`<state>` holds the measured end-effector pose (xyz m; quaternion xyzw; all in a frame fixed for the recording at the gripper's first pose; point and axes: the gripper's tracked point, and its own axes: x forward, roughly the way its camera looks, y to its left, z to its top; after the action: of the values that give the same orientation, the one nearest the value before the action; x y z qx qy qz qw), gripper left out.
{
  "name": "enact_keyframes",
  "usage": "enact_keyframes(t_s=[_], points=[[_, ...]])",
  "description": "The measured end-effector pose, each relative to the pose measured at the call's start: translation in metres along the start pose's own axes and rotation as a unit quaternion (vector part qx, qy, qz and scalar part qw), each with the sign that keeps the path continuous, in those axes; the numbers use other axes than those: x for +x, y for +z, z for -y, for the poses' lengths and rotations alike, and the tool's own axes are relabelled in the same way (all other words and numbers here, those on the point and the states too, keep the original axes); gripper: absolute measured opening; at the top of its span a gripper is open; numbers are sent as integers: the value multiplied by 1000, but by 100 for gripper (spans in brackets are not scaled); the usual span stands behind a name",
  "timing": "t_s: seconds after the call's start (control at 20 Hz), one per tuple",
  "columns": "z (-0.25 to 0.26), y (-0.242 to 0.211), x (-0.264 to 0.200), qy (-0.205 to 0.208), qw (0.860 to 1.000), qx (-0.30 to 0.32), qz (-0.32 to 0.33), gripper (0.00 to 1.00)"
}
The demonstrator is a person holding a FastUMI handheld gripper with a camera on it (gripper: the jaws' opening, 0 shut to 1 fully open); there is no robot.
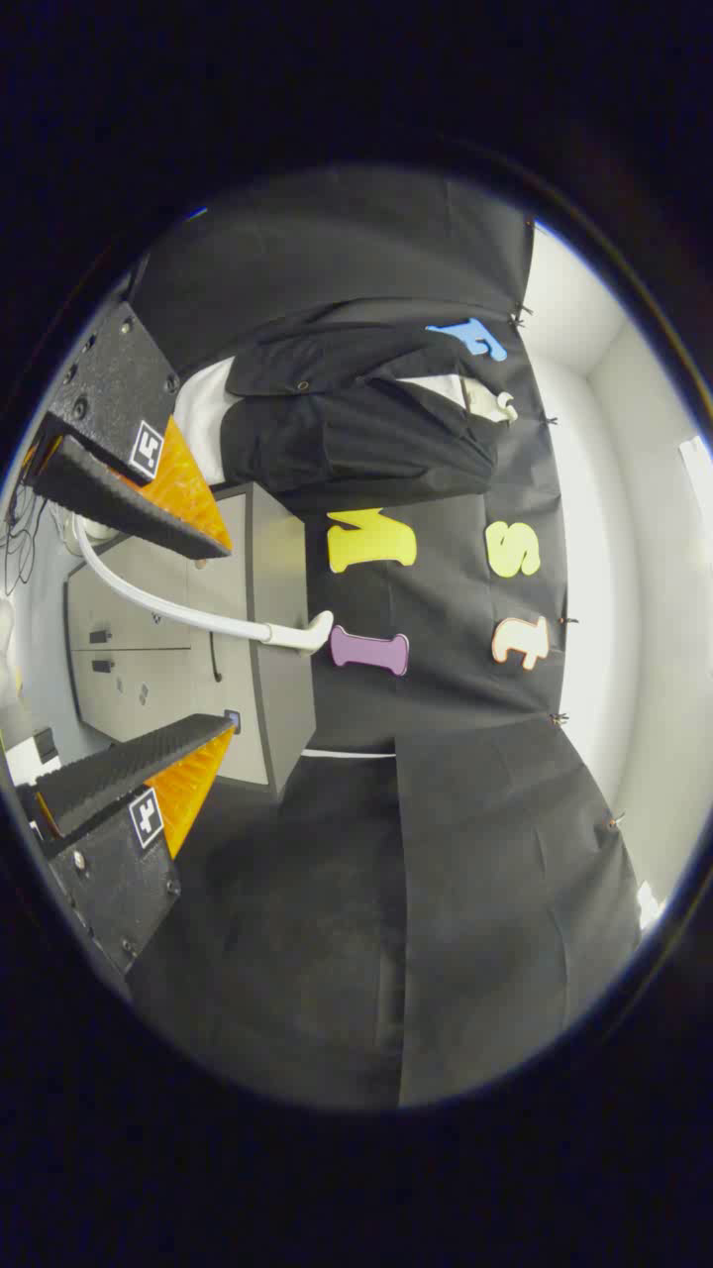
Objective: Iron the clothes twice with a garment steamer, once on the left side and once on the right side.
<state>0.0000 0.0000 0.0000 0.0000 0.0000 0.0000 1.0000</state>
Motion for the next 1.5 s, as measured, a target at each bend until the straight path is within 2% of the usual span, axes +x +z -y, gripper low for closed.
enact_keyframes(t_s=[0.55, 0.95, 1.2, 1.5], points=[[-4, 12, -4, -2, 1000, -4, 12, 98], [-1, 29, 16, -1, 1000, -4, 15, 98], [-1, 55, 64, 4, 1000, -10, 24, 98], [-7, 81, 151, 25, 999, -3, 25, 98]])
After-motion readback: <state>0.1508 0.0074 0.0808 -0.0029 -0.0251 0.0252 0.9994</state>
